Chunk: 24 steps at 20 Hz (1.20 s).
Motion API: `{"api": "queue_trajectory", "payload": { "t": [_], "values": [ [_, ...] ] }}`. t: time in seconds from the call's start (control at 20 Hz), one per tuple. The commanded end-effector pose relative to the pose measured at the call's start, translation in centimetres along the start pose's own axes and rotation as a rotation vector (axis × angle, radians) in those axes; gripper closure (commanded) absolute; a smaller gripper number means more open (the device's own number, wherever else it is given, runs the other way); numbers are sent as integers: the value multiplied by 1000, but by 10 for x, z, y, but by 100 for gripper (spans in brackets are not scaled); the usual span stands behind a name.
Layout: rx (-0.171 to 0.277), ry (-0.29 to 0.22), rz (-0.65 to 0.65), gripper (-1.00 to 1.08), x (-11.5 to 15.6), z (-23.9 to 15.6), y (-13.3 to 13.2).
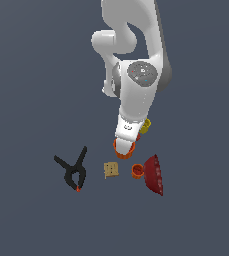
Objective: Pick up a designated object from a clutter of objects.
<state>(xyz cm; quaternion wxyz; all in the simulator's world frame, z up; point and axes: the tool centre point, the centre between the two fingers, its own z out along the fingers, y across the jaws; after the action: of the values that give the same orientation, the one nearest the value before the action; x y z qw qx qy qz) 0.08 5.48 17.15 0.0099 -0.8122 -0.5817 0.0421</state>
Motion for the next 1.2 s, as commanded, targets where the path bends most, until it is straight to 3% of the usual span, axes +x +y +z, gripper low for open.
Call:
{"api": "queue_trajectory", "payload": {
  "t": [0.0, 0.6, 1.15],
  "values": [
    [-1, 2, -1, 108, -18, -24, 12],
    [-1, 2, -1, 108, -104, -132, 71],
    [-2, 0, -1, 108, -159, -202, 111]
  ]
}}
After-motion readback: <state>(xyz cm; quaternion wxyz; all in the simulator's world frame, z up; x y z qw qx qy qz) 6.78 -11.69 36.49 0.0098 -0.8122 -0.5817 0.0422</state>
